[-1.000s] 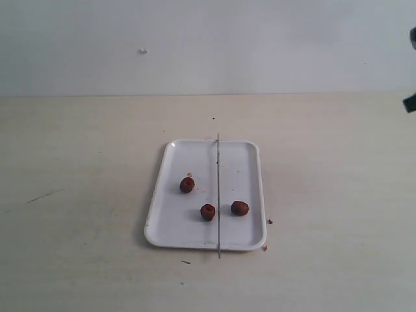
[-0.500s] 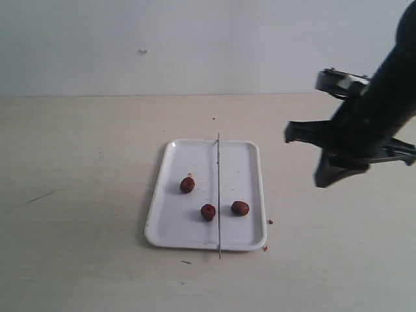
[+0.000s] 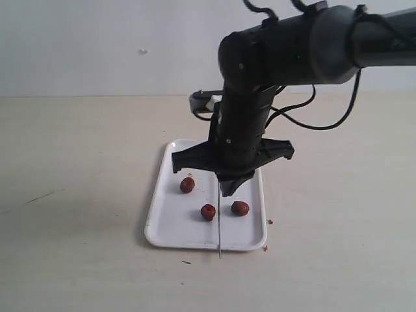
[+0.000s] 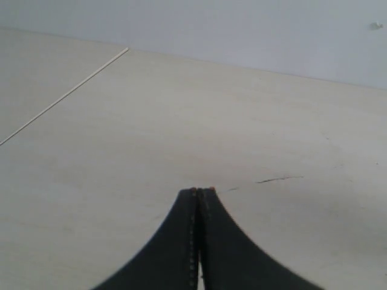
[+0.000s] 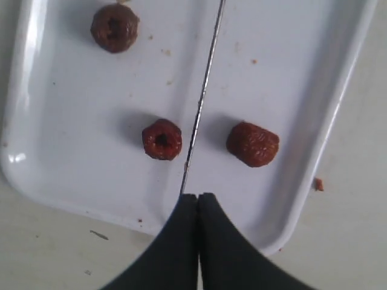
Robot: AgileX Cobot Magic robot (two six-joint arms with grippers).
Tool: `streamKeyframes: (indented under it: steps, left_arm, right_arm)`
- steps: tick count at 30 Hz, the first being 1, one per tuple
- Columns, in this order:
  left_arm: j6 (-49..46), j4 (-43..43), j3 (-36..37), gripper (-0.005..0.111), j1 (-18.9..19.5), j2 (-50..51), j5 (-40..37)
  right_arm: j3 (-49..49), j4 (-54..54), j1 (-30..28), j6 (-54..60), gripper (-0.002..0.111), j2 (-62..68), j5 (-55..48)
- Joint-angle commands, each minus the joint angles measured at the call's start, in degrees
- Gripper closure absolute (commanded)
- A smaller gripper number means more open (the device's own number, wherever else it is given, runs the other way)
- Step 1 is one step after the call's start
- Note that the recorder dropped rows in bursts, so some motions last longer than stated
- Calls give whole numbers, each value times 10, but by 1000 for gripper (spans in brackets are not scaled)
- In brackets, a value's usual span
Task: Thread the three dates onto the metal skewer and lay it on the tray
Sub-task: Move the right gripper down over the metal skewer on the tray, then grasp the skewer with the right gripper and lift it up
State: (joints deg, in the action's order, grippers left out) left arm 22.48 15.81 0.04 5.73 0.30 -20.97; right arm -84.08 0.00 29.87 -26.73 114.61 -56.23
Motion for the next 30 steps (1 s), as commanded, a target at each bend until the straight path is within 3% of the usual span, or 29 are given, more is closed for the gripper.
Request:
streamKeyframes:
  steps: [1,7,11,15,30]
  left_arm:
    - [3,1,0,107,3,-3,1]
    - [3,1,0,107,3,-3,1]
    - [3,1,0,107,3,-3,1]
    - [3,1,0,107,3,-3,1]
    - [3,1,0,107,3,-3,1]
  right_arm:
    - [-9,11,8,-3,104,15,-22]
    - [5,50,8,-5,89,15,-47]
    - [40,50,13,-20,81,15,18]
    - [60,61,15,-20,80,18,68]
    - [60,33,15,-36,80,55,82]
